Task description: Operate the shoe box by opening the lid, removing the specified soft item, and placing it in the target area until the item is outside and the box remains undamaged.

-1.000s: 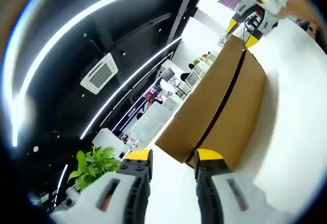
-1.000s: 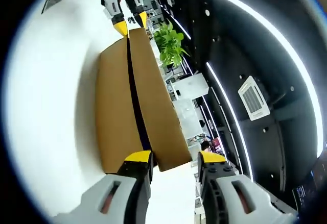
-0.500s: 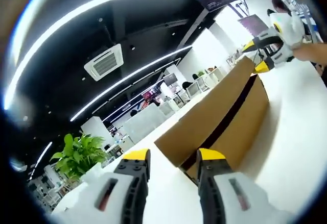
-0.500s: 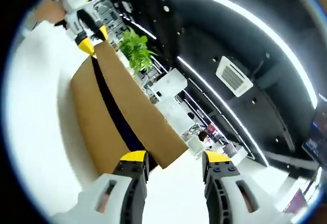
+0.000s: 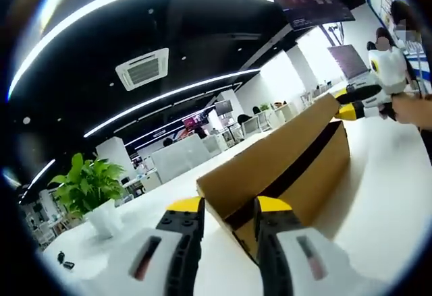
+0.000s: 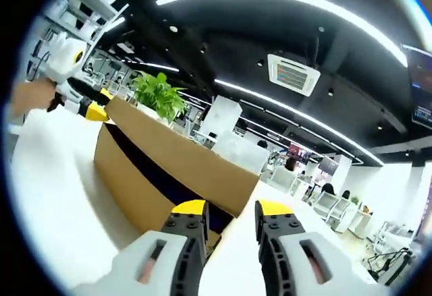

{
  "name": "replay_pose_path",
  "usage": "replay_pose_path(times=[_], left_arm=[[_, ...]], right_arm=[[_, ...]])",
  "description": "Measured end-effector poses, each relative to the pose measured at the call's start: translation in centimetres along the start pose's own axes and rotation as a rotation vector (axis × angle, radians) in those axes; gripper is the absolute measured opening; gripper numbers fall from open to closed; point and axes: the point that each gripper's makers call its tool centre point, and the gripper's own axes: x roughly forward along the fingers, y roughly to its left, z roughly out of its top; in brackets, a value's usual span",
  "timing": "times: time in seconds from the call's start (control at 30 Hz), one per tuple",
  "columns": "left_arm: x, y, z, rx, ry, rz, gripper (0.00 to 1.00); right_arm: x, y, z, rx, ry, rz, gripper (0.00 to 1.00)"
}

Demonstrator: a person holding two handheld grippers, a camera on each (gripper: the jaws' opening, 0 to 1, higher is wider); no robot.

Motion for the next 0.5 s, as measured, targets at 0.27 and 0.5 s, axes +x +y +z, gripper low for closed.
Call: replay_pose_path(times=[0.27, 0.5], left_arm=[[-0.2, 0.18, 0.67, -0.028, -0.035, -0.005, 0.3], [-0.08, 0.24, 0.93, -0.025, -0.044, 0.003, 0.31]], right_arm=[[0.28, 0.04, 0.83, -0.005, -0.058, -0.049, 0.25], [0.76, -0.12, 0.91, 0.011, -0.076, -0.082, 0.24]])
